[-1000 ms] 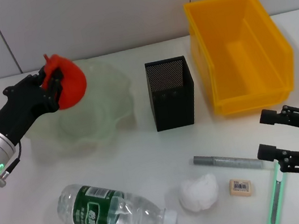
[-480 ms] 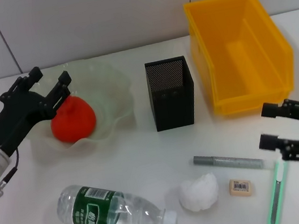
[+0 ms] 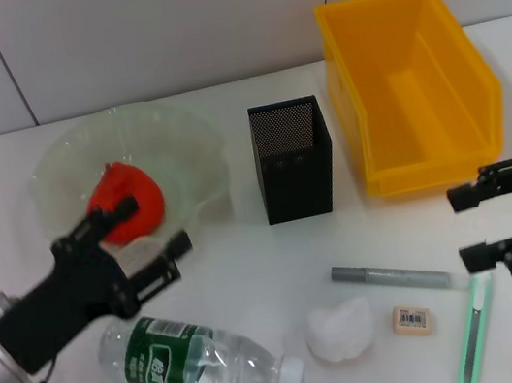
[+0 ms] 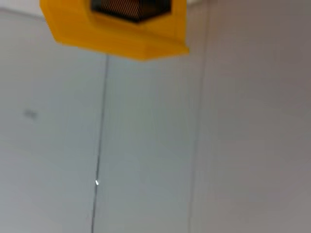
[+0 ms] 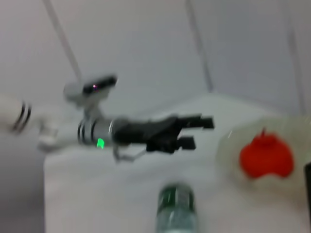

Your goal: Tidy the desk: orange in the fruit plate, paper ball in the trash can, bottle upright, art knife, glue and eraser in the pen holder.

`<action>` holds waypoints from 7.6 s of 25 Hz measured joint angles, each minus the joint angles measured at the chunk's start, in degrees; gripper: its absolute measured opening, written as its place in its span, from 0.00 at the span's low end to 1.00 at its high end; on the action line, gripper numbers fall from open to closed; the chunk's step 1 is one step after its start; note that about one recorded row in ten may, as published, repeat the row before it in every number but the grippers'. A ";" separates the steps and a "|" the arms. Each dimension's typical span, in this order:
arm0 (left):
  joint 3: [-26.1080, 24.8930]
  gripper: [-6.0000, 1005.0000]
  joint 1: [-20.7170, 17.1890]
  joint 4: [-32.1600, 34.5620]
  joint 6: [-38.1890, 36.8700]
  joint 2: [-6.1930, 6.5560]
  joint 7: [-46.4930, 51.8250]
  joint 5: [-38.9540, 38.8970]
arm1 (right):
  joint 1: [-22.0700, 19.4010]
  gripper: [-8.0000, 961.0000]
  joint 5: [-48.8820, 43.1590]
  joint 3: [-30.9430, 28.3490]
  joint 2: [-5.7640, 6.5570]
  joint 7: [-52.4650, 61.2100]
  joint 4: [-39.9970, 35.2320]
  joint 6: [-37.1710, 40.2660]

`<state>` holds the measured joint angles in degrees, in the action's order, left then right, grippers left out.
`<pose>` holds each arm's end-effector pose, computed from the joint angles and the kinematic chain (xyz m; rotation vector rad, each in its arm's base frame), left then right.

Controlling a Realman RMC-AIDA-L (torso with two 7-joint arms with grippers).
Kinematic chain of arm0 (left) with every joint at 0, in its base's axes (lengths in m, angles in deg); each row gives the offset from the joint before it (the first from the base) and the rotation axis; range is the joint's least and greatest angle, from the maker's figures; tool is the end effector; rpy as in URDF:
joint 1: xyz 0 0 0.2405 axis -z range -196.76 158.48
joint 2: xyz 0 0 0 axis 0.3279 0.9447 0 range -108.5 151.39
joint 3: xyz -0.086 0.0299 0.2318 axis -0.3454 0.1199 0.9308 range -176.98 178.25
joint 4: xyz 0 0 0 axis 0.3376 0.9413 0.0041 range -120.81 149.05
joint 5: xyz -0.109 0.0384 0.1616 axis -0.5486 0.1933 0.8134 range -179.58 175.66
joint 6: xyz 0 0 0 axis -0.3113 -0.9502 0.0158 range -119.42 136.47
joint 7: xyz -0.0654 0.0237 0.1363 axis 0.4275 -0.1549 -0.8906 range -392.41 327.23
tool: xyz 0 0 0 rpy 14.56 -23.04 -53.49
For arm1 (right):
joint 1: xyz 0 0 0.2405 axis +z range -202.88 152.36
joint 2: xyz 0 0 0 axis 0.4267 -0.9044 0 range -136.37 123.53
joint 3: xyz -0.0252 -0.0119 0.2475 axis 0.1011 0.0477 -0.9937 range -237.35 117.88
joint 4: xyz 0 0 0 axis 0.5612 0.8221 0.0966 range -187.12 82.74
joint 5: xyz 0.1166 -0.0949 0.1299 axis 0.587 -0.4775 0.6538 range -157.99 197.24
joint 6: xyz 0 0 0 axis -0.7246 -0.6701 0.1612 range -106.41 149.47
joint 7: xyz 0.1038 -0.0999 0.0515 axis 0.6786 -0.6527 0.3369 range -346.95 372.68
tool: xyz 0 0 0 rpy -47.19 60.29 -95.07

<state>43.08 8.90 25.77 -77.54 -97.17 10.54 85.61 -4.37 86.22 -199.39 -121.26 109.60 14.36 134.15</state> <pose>-0.2539 0.3000 -0.0352 -2.3784 -0.3909 -1.0184 0.2411 0.2712 0.0880 -2.8755 0.5815 0.5524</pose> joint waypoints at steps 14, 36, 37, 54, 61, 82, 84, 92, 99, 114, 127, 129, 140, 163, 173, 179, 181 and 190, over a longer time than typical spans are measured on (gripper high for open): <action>1.66 0.82 -1.61 0.29 2.93 0.13 0.52 -0.04 | 12.07 0.80 -15.39 23.39 0.87 16.93 18.29 -0.34; 1.77 0.80 -2.28 1.72 4.24 0.23 3.59 0.06 | 17.53 0.79 -26.73 45.39 -4.25 27.61 10.96 -14.47; 1.77 0.80 -2.28 1.72 4.24 0.23 3.59 0.06 | 17.53 0.79 -26.73 45.39 -4.25 27.61 10.96 -14.47; 1.77 0.79 -2.32 1.72 4.24 0.23 3.63 0.05 | 19.37 0.78 -27.10 51.37 -4.42 27.34 3.55 -23.07; 1.81 0.79 -2.16 1.71 4.24 0.23 3.63 0.05 | 20.61 0.67 -28.24 52.48 -4.47 27.65 1.35 -24.60; 2.21 0.78 -2.24 1.71 3.66 0.15 3.75 0.05 | 20.20 0.46 -29.24 27.11 -4.13 31.49 17.10 -17.13; 2.25 0.78 -2.23 1.71 3.53 0.14 4.48 0.05 | 20.27 0.46 -30.86 23.39 -4.10 31.48 19.02 -17.89; 2.37 0.77 -2.38 1.78 3.52 0.18 4.82 0.05 | 18.42 0.46 -37.13 17.18 -3.66 30.85 20.16 -28.67; 2.39 0.77 -2.38 1.80 3.42 0.23 4.86 0.05 | 15.58 0.48 -38.89 16.36 -4.04 32.10 15.39 -39.92; 3.79 0.76 -2.52 1.80 2.80 0.23 4.86 0.15 | 14.07 0.66 -35.09 14.67 -4.26 37.49 7.49 -51.13; 3.80 0.75 -3.45 3.19 0.99 0.23 4.86 0.14 | 7.32 0.88 -13.77 14.40 -3.95 31.37 17.28 -39.63; 3.79 0.75 -3.82 3.94 0.09 0.24 4.86 0.14 | 4.36 0.88 -6.25 14.09 -4.08 27.27 18.35 -36.29; 11.35 0.74 -6.24 12.80 -5.77 0.41 8.45 0.17 | -10.52 0.88 20.79 13.61 -4.23 -4.91 1.49 -24.18; 44.12 0.73 1.07 68.92 -4.38 -0.20 53.87 28.78 | -11.68 0.87 18.26 8.17 -3.95 -26.91 -24.58 -21.22; 59.36 0.72 7.40 76.07 -3.34 -0.54 64.19 44.14 | -11.44 0.87 17.85 8.17 -4.09 -27.00 -24.72 -22.04; 65.12 0.72 11.22 75.22 -2.20 -0.56 67.43 49.25 | -11.17 0.87 17.85 8.25 -4.16 -27.00 -25.82 -22.03; 65.51 0.72 11.64 74.43 -1.82 -0.57 67.36 49.29 | -11.17 0.87 17.85 8.23 -4.16 -27.00 -25.98 -22.03; 69.20 0.71 13.39 68.13 3.21 -0.56 67.02 50.33 | -11.25 0.87 17.85 8.21 -4.17 -26.99 -26.99 -22.03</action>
<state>112.27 22.29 93.89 -74.32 -97.73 77.56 135.94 -15.61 104.07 -191.18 -125.42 82.62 -12.62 112.12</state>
